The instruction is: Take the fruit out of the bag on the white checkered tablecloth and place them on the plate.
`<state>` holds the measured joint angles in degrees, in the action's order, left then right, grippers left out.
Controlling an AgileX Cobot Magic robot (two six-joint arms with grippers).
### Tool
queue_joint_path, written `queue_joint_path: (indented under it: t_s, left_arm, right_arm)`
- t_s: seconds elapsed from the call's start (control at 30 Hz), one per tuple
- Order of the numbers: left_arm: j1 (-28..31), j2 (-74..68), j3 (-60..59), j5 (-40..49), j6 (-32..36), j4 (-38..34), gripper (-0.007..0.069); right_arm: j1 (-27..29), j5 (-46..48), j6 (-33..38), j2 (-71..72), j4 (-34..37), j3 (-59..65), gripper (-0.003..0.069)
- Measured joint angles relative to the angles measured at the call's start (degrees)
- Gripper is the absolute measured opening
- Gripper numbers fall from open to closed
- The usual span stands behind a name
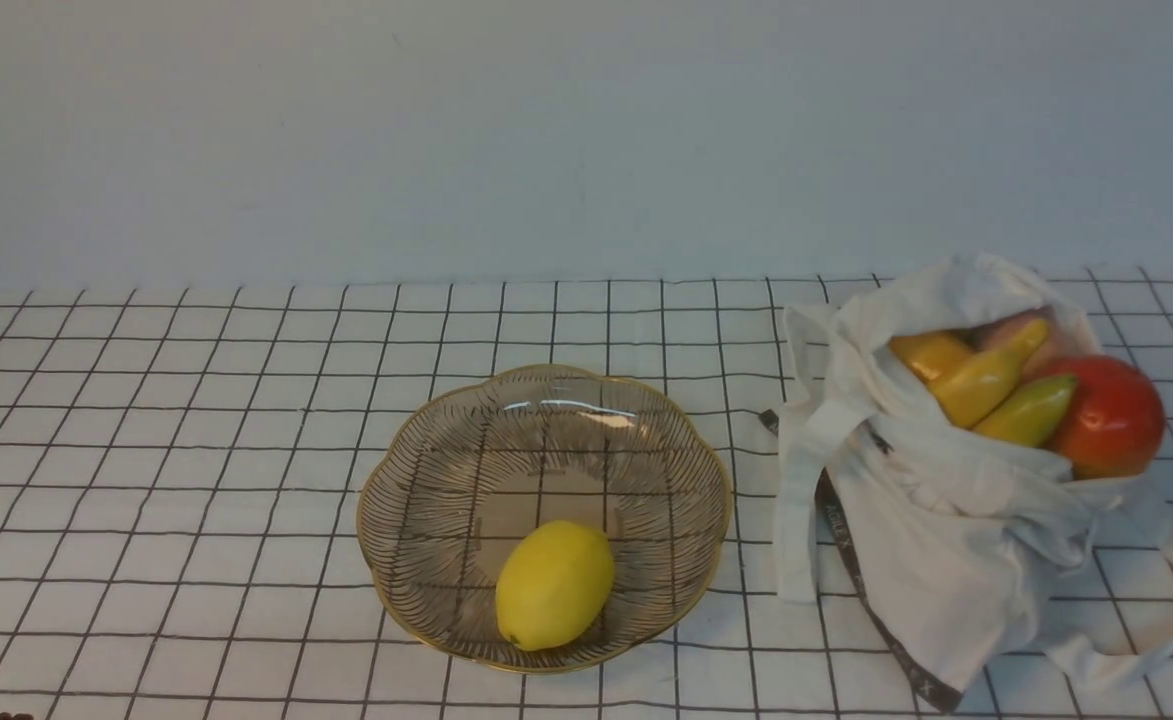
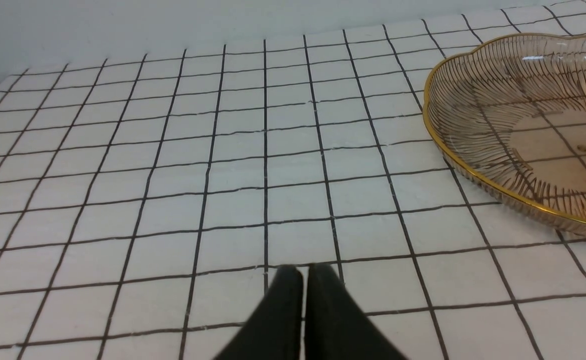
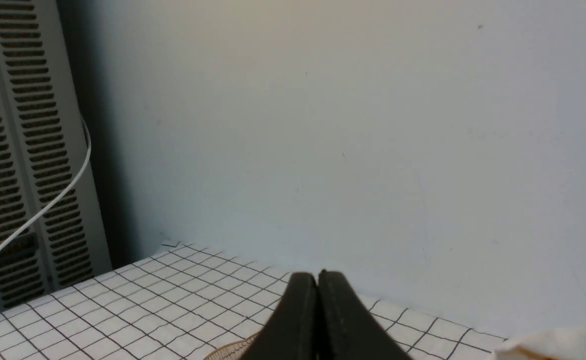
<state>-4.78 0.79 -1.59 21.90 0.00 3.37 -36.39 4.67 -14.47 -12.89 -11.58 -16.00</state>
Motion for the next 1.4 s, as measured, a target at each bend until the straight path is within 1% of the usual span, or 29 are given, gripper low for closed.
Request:
queue_joint_path:
  t_s: [0.07,0.1,0.17,0.3,0.37,0.47,0.5,0.53,0.57,0.6,0.63,0.73,0.8,0.9,1.0,1.4]
  left_arm:
    - [0.0,0.0,0.0,0.0,0.0,0.0,-0.0008]
    - [0.0,0.0,0.0,0.0,0.0,0.0,-0.0008]
    - [0.0,0.0,0.0,0.0,0.0,0.0,-0.0008]
    - [0.0,0.0,0.0,0.0,0.0,0.0,-0.0008]
    - [0.0,0.0,0.0,0.0,0.0,0.0,-0.0008]
    - [0.0,0.0,0.0,0.0,0.3,0.0,-0.0008]
    - [0.0,0.0,0.0,0.0,0.0,0.0,-0.0008]
    - [0.0,0.0,0.0,0.0,0.0,0.0,-0.0008]
    - [0.0,0.0,0.0,0.0,0.0,0.0,-0.0008]
    - [0.0,0.0,0.0,0.0,0.0,0.0,-0.0008]
    - [0.0,0.0,0.0,0.0,0.0,0.0,-0.0008]
    - [0.0,0.0,0.0,0.0,0.3,0.0,-0.0008]
    - [0.0,0.0,0.0,0.0,0.0,0.0,-0.0008]
    - [0.0,0.0,0.0,0.0,0.0,0.0,-0.0008]
    - [0.0,0.0,0.0,0.1,0.0,0.0,-0.0008]
    - [0.0,0.0,0.0,0.1,0.0,0.0,-0.0008]
  right_arm:
    - [0.0,-0.2,6.6,0.0,5.6,0.0,-0.0013]
    - [0.0,-0.3,10.5,-0.1,9.5,0.0,-0.0013]
    - [0.0,-0.3,15.4,-0.1,13.5,0.0,-0.0013]
    - [0.0,-0.3,21.0,-0.1,19.5,0.0,-0.0013]
    - [0.2,0.3,21.6,0.8,19.6,0.1,-0.0013]
    - [3.2,1.0,22.0,3.0,19.3,1.2,-0.0013]
    - [5.1,1.4,22.0,3.8,19.2,1.8,-0.0013]
    - [8.7,1.9,22.0,5.1,19.1,2.9,-0.0013]
    - [10.6,2.6,22.0,5.7,19.1,4.2,-0.0013]
    - [13.9,3.2,22.0,6.6,19.0,5.4,-0.0013]
    - [17.8,4.1,22.1,8.1,18.2,7.5,-0.0013]
    - [26.2,5.3,22.2,11.1,15.9,13.8,-0.0013]
    - [30.9,6.9,22.2,12.8,15.2,16.7,-0.0013]
    - [35.8,14.0,22.1,13.3,14.6,17.6,-0.0013]
    - [37.5,16.5,22.1,13.3,14.6,17.4,-0.0013]
    - [37.7,16.8,22.0,13.3,14.6,17.4,-0.0013]
